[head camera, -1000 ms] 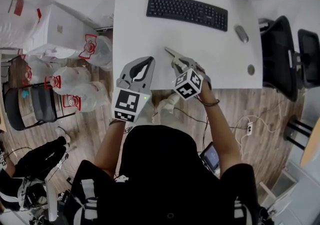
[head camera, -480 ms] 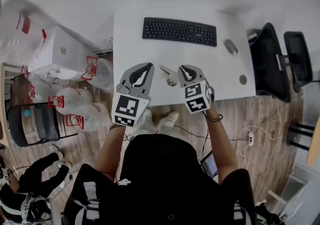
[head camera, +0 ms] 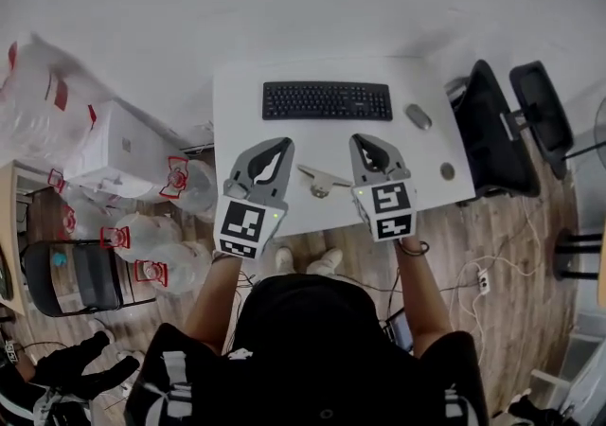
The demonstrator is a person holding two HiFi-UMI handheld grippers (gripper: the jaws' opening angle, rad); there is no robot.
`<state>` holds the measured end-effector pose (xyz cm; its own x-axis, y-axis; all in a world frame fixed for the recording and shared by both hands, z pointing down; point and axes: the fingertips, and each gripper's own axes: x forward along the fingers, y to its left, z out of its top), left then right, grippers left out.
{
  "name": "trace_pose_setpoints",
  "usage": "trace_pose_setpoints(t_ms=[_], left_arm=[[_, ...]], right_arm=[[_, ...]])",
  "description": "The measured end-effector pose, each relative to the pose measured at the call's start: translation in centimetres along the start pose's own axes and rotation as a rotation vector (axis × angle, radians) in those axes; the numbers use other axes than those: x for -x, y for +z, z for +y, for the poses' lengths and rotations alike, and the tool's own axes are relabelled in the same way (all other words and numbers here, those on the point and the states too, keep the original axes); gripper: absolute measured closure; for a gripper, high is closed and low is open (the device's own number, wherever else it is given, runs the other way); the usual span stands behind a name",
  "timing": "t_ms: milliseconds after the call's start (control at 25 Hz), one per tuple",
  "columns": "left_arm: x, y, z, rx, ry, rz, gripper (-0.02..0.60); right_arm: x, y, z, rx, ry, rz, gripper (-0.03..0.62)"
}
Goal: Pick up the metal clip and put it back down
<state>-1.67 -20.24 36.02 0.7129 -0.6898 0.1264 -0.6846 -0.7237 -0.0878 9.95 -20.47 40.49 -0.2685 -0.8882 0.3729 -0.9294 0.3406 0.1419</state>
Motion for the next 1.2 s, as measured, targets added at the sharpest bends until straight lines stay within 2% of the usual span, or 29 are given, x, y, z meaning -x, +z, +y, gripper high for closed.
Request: trace_pose_setpoints(t_ms=[240,480,600,800,1200], left_arm=[[-0.4,3.7,-0.6,-0.033,-0.003,-0.073,0.557],[0.2,6.7,-1.5,0.018,-0.027,-0.142,0.557],[0.4,7.6,-2.0,0.011,-0.032,-0.159,0.557],[0.7,8.9,-2.1,-0.004,-0.031,-0.189,0.557],[0.5,9.0,-1.5,0.0,-0.01,-0.189,0.557]], right_arm=[[3.2,3.9,-2.6,-0.045,-0.063,-0.118,0.56],[5.7,6.4,-3.7,-0.086,-0.101,-0.203,0.56],[6.6,7.1,-4.1,-0.099,-0.11,-0.235,0.56],[7.6,8.2,-4.8,-0.118,-0.126,-0.269,0.559],[7.3,8.4,-4.8,-0.141,-0.126,-0.286,0.56]])
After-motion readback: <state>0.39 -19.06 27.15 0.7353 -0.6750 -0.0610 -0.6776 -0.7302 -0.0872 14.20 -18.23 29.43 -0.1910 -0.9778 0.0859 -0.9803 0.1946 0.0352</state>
